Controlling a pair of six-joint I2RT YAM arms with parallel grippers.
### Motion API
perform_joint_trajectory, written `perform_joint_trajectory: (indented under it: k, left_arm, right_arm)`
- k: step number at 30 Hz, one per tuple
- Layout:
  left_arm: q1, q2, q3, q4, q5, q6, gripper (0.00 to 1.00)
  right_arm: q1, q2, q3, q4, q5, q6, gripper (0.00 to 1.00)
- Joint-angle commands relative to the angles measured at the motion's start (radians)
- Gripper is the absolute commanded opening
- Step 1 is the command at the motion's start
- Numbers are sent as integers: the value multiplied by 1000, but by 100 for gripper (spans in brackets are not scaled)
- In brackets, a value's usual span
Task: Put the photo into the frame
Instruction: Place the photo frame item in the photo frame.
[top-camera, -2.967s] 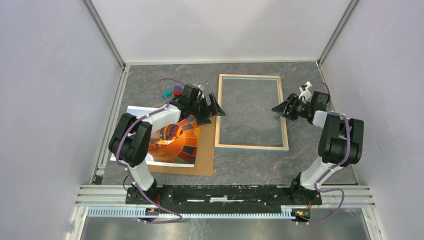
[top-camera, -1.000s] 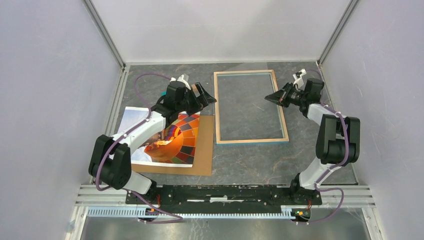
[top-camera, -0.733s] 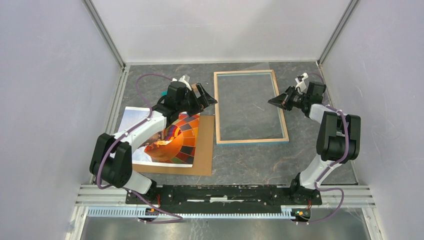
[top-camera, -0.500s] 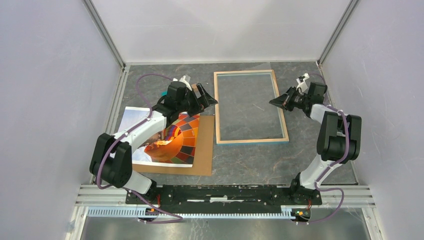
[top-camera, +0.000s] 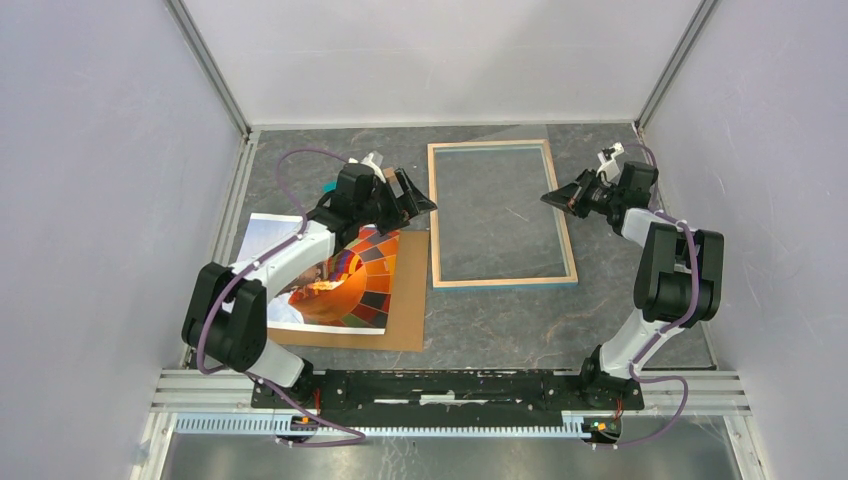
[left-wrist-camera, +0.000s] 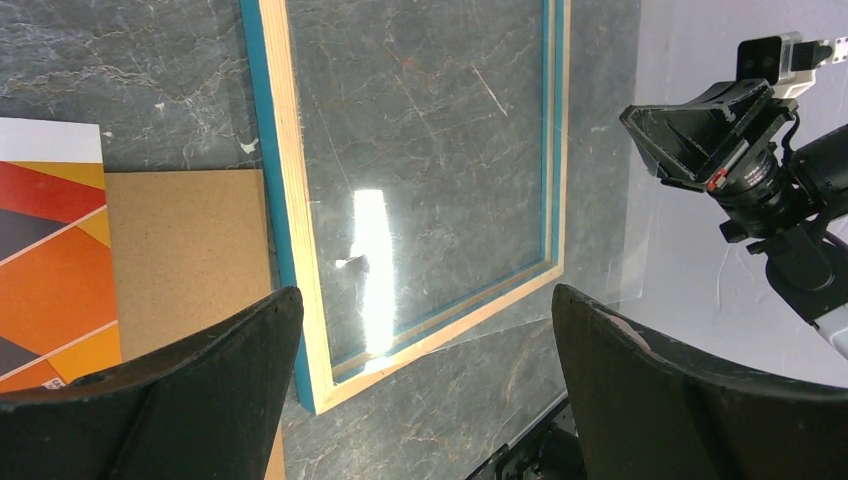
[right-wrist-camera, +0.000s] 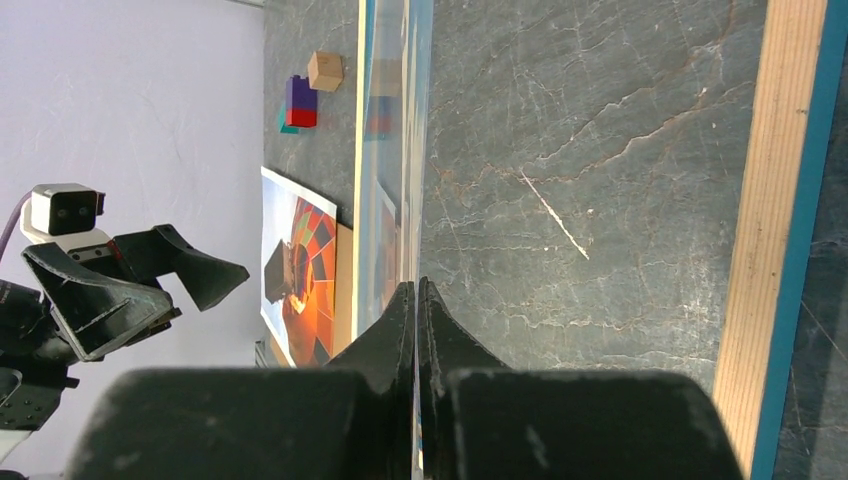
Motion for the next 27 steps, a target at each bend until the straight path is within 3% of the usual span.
perform_joint_trajectory:
  k: [1, 12, 25, 27]
  left_arm:
    - [0, 5, 27, 28, 19, 6, 100]
    - [1, 10, 29, 31, 31, 1, 100]
    - [-6, 44, 17, 75, 80, -40, 100]
    - [-6, 44, 17, 75, 79, -38, 100]
  right_arm:
    - [-2, 10, 9, 58, 3, 5, 0]
    - [1, 85, 116, -136, -36, -129, 0]
    - [1, 151, 151, -121, -82, -140, 0]
    - [0, 147, 145, -124, -82, -145, 9]
